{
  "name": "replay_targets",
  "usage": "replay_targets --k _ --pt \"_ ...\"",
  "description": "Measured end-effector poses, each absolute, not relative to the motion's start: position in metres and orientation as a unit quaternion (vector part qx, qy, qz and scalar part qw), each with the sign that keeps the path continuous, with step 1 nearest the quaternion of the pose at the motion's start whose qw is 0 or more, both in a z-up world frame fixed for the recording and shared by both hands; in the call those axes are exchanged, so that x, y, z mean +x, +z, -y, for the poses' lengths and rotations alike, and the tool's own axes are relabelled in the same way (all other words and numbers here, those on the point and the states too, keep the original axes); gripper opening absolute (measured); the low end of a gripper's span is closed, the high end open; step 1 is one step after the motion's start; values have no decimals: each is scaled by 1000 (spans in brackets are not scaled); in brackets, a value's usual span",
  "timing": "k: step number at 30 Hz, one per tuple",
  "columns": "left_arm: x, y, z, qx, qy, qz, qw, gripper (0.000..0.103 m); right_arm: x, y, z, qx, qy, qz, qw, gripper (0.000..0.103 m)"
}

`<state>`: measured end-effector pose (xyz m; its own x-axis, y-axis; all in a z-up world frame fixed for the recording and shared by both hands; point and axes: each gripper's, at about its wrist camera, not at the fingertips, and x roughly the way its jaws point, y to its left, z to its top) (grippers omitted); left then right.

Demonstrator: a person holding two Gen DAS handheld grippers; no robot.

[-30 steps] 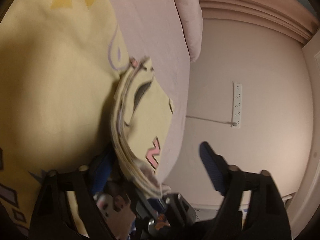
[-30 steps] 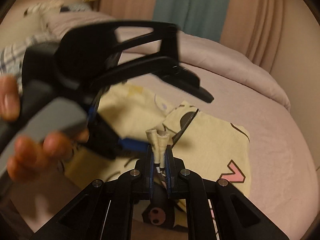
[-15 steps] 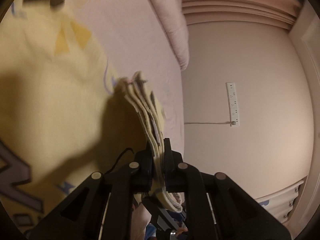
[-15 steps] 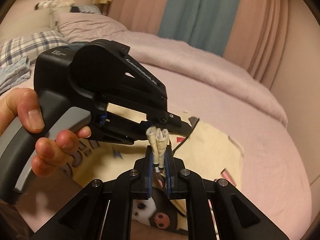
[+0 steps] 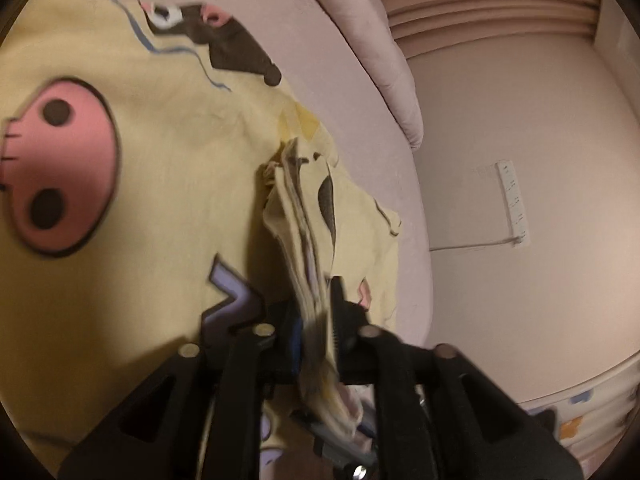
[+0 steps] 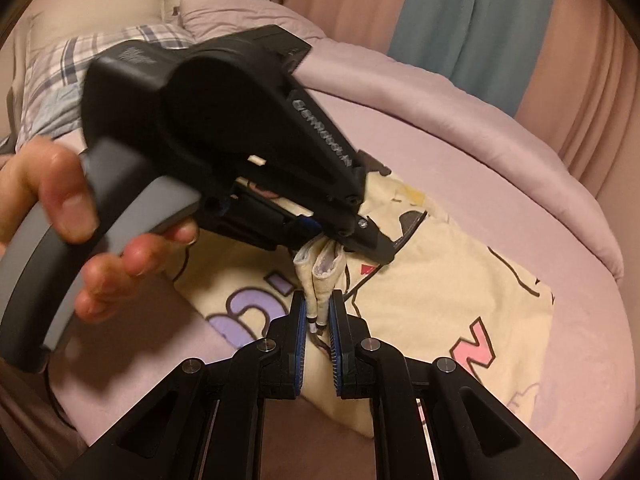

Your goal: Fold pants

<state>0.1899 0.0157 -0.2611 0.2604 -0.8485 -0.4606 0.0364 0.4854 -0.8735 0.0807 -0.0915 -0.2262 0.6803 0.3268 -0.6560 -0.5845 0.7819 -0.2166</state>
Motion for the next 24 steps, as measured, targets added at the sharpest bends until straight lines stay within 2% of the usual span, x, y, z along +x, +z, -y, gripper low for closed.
replay_targets --k 1,2,5,8,9,10,16,20,24 --pt "196 -264 -14 -409 -320 -514 682 29 80 -225 95 -202 259 -309 893 10" --pt "204 -266 -11 -427 -324 -511 672 32 80 -223 99 -194 261 -311 893 10" --pt "221 -265 -3 -449 -334 -513 651 34 79 -219 107 -186 264 -309 895 10" --pt "235 -261 0 -449 -318 -509 662 29 82 -220 104 -193 264 -308 894 10" --pt "236 -255 3 -447 -317 -505 667 9 81 -221 101 -194 263 -308 893 10" --pt "236 -250 1 -435 -320 -498 678 6 82 -222 100 -196 261 -308 894 10" --pt "238 -219 -12 -385 -332 -450 734 7 89 -213 78 -198 265 -287 899 10" --pt "237 -242 -24 -357 -291 -488 742 7 102 -230 67 -182 278 -331 883 10" --pt "232 -260 -40 -360 -272 -494 744 12 99 -242 62 -183 287 -347 874 10"
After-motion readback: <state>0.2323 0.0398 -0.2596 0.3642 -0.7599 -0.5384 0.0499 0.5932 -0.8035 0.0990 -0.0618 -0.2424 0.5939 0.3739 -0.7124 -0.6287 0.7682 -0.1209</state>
